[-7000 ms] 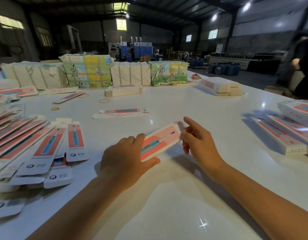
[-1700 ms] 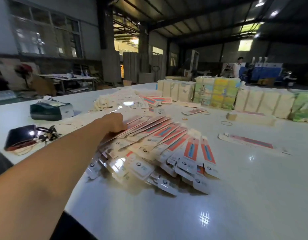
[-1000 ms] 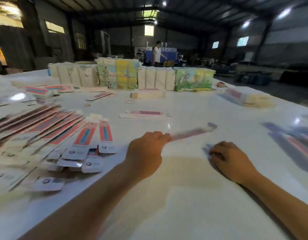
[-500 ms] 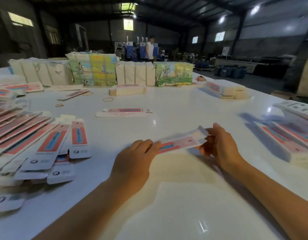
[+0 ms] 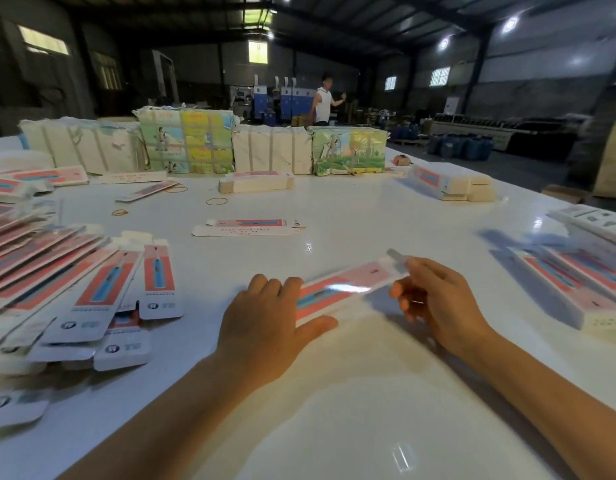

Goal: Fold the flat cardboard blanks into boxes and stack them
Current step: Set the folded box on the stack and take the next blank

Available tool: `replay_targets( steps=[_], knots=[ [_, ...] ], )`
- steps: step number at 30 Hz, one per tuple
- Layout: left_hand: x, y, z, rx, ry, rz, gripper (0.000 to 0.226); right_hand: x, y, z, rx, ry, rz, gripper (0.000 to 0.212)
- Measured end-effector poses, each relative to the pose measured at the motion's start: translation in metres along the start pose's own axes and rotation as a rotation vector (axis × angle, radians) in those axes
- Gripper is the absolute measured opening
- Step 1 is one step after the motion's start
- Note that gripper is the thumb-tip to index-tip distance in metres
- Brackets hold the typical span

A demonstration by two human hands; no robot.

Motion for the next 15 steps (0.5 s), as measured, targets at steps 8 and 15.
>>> replay_targets(
  steps=[8,15],
  knots=[
    [0.006,-0.002,-0.004,0.096,-0.026,0.111,0.069,-0.015,-0.022,0.011,0.365,-0.461,-0.042,0.021],
    [0.011,-0.001,-0.009,0.197,-0.093,0.13,0.064,-0.022,-0.027,0.004,0.223,-0.364,-0.009,0.031]
  ],
)
Point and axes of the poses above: each hand's wrist, its own y-axis towards the middle knuckle, its own x-axis out of the back of the hand, z = x × y, the point moved 1 cm from there along y, towards the middle knuckle, and after that the axes turned 4 degrees about x, right-handed, at the moved point
